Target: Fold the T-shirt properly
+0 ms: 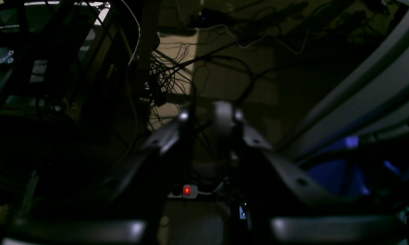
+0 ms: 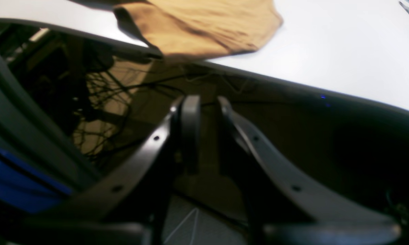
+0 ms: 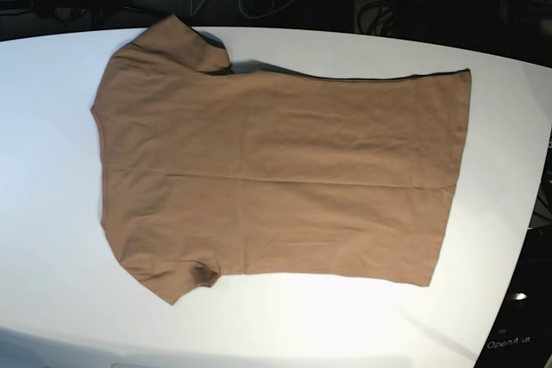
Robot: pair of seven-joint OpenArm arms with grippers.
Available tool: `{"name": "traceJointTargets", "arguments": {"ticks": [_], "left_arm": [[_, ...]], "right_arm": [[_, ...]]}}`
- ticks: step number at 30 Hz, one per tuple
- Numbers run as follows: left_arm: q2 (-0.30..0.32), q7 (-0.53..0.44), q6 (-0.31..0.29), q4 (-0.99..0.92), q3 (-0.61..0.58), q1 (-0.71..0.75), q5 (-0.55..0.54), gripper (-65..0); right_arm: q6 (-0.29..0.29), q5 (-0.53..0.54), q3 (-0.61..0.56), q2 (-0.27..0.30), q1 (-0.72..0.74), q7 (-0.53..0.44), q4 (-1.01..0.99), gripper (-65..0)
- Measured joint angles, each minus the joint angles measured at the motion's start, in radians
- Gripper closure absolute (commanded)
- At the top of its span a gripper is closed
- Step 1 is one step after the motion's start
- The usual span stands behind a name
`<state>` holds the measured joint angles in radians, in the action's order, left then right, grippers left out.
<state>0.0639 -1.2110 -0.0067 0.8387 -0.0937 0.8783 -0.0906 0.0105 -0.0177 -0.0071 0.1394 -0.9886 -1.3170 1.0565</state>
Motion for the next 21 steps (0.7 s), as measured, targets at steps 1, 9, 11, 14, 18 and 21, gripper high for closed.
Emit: {"name": "traceJointTargets", "arguments": {"ticks": [1, 9, 11, 14, 18, 21], "left_arm": [[0.0, 0.008, 0.0, 0.012, 0.0, 0.0, 0.0, -15.9], [0.065, 0.192, 0.005, 0.286, 0.004, 0.029, -0.014, -16.7], [0.103, 0.287, 0.004, 0.383, 0.004, 0.047, -0.008, -16.7], [0.127, 0.404, 0.012, 0.499, 0.006, 0.06, -0.018, -16.7], [0.132, 0.496, 0.005, 0.586, 0.017, 0.056, -0.011, -16.7], [0.124, 0.529, 0.005, 0.617, 0.048, 0.058, -0.011, -16.7]], "right_arm": [[-0.001, 0.0, 0.0, 0.003, 0.002, 0.003, 0.013, -10.7], [-0.005, -0.142, 0.009, -0.035, 0.013, 0.121, 0.146, -10.7], [-0.003, -0.217, 0.004, -0.076, 0.03, 0.196, 0.198, -10.7], [0.005, -0.245, -0.002, -0.113, 0.045, 0.234, 0.256, -10.7], [0.003, -0.289, 0.002, -0.115, 0.038, 0.272, 0.269, -10.7], [0.003, -0.29, 0.002, -0.114, 0.053, 0.295, 0.27, -11.0]]}}
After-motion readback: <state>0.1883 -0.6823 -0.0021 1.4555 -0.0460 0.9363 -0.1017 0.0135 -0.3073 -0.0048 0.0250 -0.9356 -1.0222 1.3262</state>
